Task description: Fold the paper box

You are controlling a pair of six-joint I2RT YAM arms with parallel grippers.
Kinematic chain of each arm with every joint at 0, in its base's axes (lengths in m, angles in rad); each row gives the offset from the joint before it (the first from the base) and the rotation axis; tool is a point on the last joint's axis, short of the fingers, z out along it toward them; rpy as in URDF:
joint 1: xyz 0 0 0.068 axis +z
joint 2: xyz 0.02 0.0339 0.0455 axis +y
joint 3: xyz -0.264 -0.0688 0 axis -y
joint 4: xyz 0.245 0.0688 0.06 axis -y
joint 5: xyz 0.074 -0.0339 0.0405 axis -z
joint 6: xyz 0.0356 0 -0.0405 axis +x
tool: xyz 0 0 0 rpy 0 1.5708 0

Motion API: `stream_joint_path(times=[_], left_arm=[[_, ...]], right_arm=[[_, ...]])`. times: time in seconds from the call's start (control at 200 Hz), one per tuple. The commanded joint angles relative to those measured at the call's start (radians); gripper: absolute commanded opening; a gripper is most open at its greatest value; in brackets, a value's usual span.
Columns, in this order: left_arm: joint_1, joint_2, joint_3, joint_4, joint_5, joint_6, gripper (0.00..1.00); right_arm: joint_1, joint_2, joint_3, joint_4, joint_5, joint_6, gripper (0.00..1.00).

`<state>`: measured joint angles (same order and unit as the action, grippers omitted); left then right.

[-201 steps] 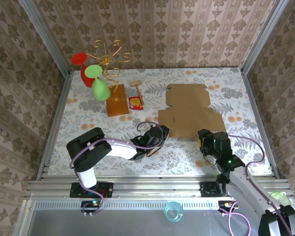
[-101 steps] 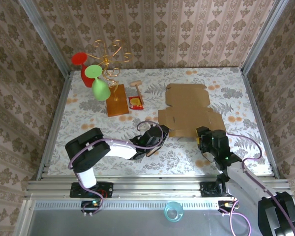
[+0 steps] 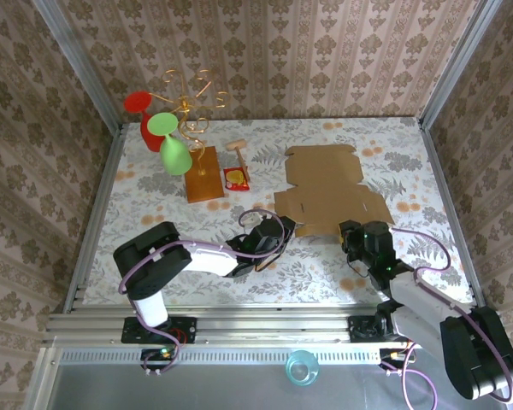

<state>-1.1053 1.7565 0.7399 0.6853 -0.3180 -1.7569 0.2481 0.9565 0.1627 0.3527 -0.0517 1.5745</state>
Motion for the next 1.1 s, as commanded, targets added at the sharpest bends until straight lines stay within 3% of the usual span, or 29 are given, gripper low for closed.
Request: stream_joint_path(times=[0.0, 0.105, 0.15, 0.2, 0.25, 0.405, 0.505, 0.62, 0.75, 0.91, 1.09], left_arm=[[-0.007, -0.026, 0.015, 0.008, 0.008, 0.021, 0.00], [-0.007, -0.029, 0.012, 0.008, 0.013, 0.020, 0.00], [-0.007, -0.033, 0.010, 0.008, 0.014, 0.022, 0.00], [-0.007, -0.044, 0.005, 0.010, 0.014, 0.033, 0.00], [-0.004, -0.066, -0.001, 0.002, 0.014, 0.057, 0.00], [0.048, -0.222, 0.006, -0.211, 0.035, 0.195, 0.38], [0.104, -0.344, 0.049, -0.435, 0.033, 0.349, 0.51], [0.212, -0.399, 0.126, -0.571, 0.095, 0.560, 0.51], [0.334, -0.304, 0.290, -0.672, 0.246, 0.755, 0.43], [0.372, -0.148, 0.429, -0.701, 0.334, 0.843, 0.37], [0.359, -0.035, 0.439, -0.571, 0.379, 0.814, 0.37]], right_arm=[[0.008, 0.020, 0.040, 0.046, 0.046, -0.006, 0.24], [0.007, 0.039, 0.059, 0.055, 0.049, -0.015, 0.22], [0.007, 0.041, 0.066, 0.057, 0.051, -0.019, 0.15], [0.007, 0.036, 0.076, 0.053, 0.054, -0.020, 0.00], [0.007, 0.016, 0.093, 0.027, 0.059, -0.026, 0.00], [0.008, -0.123, 0.217, -0.180, 0.089, -0.149, 0.00], [0.002, -0.189, 0.313, -0.308, 0.091, -0.234, 0.00], [-0.012, -0.170, 0.418, -0.364, 0.003, -0.292, 0.00], [-0.012, -0.135, 0.540, -0.403, -0.093, -0.332, 0.00], [-0.010, -0.147, 0.673, -0.465, -0.160, -0.364, 0.00], [-0.011, -0.144, 0.780, -0.491, -0.218, -0.352, 0.00]])
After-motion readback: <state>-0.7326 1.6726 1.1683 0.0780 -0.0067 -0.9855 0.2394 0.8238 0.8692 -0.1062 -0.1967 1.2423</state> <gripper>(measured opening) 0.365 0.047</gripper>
